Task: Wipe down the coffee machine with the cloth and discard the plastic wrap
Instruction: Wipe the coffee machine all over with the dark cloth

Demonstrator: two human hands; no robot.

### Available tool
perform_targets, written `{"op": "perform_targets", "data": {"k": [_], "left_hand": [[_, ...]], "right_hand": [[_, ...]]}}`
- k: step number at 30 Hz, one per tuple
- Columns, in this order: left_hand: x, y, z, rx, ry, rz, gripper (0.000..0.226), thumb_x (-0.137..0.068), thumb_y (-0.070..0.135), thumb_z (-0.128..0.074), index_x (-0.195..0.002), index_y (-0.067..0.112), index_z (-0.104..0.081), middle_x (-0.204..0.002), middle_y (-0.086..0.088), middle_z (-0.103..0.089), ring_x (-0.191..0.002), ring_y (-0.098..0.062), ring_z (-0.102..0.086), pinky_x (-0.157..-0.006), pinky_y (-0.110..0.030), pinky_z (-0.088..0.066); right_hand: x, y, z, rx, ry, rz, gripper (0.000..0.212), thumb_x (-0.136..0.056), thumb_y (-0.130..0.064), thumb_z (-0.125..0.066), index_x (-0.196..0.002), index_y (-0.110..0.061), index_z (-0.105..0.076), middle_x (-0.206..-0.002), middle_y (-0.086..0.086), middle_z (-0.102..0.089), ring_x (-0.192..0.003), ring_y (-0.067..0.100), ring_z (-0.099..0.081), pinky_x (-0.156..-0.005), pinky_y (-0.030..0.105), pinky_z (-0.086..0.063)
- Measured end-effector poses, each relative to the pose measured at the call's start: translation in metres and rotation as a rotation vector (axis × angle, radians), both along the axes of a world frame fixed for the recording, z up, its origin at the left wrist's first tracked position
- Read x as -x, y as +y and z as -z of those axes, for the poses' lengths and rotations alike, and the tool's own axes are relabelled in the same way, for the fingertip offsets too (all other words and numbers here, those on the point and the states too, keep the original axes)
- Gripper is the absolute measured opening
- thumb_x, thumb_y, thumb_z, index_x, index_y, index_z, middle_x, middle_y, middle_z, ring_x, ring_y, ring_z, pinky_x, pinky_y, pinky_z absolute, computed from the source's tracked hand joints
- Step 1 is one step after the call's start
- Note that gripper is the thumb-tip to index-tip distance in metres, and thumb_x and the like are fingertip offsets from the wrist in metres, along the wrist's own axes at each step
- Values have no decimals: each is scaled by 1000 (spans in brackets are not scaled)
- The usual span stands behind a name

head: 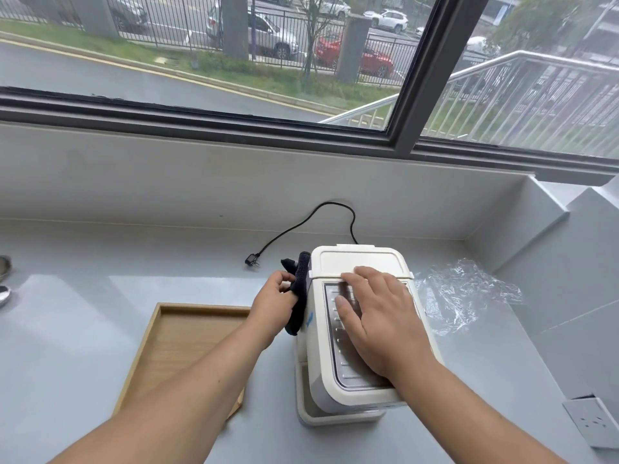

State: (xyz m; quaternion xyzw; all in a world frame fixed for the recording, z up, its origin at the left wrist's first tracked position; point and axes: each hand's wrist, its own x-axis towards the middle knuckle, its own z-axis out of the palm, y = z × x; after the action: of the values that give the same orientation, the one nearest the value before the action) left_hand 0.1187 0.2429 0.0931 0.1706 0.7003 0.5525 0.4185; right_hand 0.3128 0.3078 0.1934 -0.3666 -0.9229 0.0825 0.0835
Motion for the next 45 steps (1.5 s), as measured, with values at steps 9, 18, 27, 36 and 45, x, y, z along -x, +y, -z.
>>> {"op": "perform_targets", "data": {"k": [9,18,27,36,45], "left_hand": [[1,5,25,80,-26,-5,28,-84,7,-49,-99,28,-61,-102,-12,-72,-67,-34,-68,-59,-62,-56],[-2,7,60,191,-74,-29,40,-78,2,-45,-99,32,-60,-109,-12,-72,-83,-33,-66,-72,-44,-53],[-11,-1,87,254,-130,-28,40,-86,-3,-44,-104,30,-57,-107,-12,-70,-76,-26,-56,-65,-35,-43],[-31,-22,106,268,-105,-14,28,-92,3,-50,-104,28,-54,-105,-7,-70,-83,-23,-61,-73,-35,-46],[-62,-56,104,287,-48,19,13,-95,14,-61,-101,23,-54,-95,-3,-68,-74,-18,-61,-60,-30,-45]], "right_hand": [[0,-1,-3,17,2,5,61,-99,-60,-27,-144,-30,-54,-151,-3,-51,-143,23,-39,-122,45,-27],[1,1,-3,20,-1,5,60,-99,-60,-28,-145,-30,-54,-152,-3,-50,-142,22,-40,-122,45,-26],[0,2,1,10,26,14,56,-99,-59,-33,-142,-32,-56,-150,-4,-52,-140,21,-40,-121,45,-28],[1,2,4,-33,25,24,50,-93,-47,-48,-140,-31,-57,-146,-3,-54,-134,23,-44,-118,43,-30],[2,-3,2,-10,29,35,57,-93,-49,-44,-148,-35,-51,-151,-3,-50,-142,23,-39,-122,46,-29]]}}
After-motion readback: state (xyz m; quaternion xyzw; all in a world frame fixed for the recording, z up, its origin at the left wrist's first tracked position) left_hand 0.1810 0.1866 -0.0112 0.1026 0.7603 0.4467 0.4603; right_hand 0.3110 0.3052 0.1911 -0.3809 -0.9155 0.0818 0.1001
